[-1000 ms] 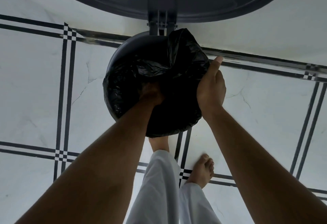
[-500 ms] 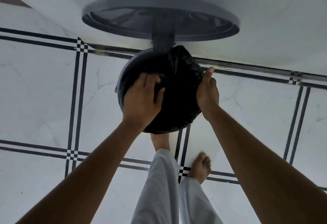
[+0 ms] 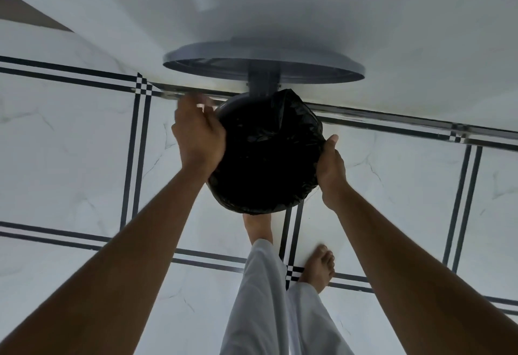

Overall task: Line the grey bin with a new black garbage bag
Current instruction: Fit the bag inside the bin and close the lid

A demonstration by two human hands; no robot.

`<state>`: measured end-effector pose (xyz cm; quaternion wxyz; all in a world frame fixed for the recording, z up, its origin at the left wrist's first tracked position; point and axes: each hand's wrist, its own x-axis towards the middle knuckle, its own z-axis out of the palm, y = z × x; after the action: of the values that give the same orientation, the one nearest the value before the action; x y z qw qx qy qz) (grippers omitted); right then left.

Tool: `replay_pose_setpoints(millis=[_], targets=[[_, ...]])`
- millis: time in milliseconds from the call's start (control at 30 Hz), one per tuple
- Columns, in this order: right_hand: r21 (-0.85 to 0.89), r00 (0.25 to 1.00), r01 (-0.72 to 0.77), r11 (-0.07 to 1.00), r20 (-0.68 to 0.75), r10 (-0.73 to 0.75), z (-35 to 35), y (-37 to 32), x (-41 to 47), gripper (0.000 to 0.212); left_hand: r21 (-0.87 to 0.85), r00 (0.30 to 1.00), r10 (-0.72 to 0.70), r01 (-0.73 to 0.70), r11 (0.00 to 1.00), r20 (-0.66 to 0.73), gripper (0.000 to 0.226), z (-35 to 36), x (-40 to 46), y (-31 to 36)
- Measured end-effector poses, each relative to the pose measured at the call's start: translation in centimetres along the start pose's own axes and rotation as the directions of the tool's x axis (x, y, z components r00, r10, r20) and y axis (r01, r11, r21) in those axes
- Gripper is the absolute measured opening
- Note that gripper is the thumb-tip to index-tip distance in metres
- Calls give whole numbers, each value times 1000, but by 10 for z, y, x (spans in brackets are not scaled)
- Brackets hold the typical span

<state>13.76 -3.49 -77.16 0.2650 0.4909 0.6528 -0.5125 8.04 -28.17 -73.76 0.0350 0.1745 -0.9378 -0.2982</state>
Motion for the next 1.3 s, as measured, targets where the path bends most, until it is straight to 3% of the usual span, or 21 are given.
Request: replay_pose_setpoints(millis=[33, 67, 100, 167, 267, 333, 400, 433, 533, 567, 633, 733, 767, 833, 1033, 1100, 1200, 1300], targets=[[5, 1000, -4, 1000, 9, 3, 0, 0, -2, 81, -95, 991, -129, 125, 988, -44, 16, -6, 6, -1], [10, 1000, -8, 1000, 18, 8, 0, 1, -3, 81, -118, 984, -172, 165, 979, -52, 17, -10, 11, -4], [14, 1000, -10, 1000, 21, 10, 1, 0, -4, 81, -68, 994, -98, 95, 993, -39, 17, -12, 17, -7], [25, 1000, -15, 1000, 19, 15, 2, -2, -7, 82, 115, 973, 166, -186, 976, 164, 21, -6, 13, -13], [34, 999, -19, 999, 27, 18, 4, -1, -4, 83, 301, 764, 298, -534, 790, 572, 56, 20, -3, -9], [36, 999, -23, 999, 36, 22, 4, 0, -2, 83, 295, 723, 337, -595, 748, 603, 40, 30, -6, -2], [36, 998, -44, 998, 41, 43, 4, -1, -2, 84, 279, 810, 351, -513, 812, 470, 20, 29, -2, 4], [37, 998, -54, 998, 37, 52, 2, -2, -3, 85, 244, 856, 320, -439, 865, 406, 20, 26, 2, 7], [44, 998, -50, 998, 31, 48, -2, -6, -4, 84, -11, 932, 42, -41, 999, 361, 18, 5, 21, 13], [50, 998, -46, 998, 33, 44, -2, -7, -3, 82, -77, 914, -89, 130, 989, 396, 14, -1, 33, 11], [57, 998, -54, 997, 42, 51, -2, -10, -1, 79, -174, 814, -286, 421, 890, 506, 15, -11, 63, 1], [106, 993, -118, 987, 45, 114, 2, -16, 6, 78, -223, 584, -432, 736, 640, 687, 16, -16, 91, -12], [119, 991, -133, 984, 46, 128, 3, -18, 8, 77, -212, 546, -455, 772, 599, 704, 16, -14, 97, -18], [123, 989, -142, 982, 45, 138, 6, -19, 14, 73, -141, 520, -480, 768, 625, 707, 19, -5, 103, -29], [189, 984, -173, 966, 67, 163, 8, -16, 30, 53, -16, 609, -446, 602, 798, 655, 35, 29, 100, -42], [225, 984, -175, 959, 53, 167, 7, -14, 32, 55, 25, 625, -485, 598, 801, 612, 42, 33, 93, -46], [264, 986, -165, 950, 14, 168, 3, -13, 19, 63, -113, 600, -613, 756, 644, 514, 52, 17, 69, -53], [303, 981, -183, 935, -8, 194, -4, -5, -7, 54, -230, 496, -695, 865, 445, 521, 60, -6, 23, -66]])
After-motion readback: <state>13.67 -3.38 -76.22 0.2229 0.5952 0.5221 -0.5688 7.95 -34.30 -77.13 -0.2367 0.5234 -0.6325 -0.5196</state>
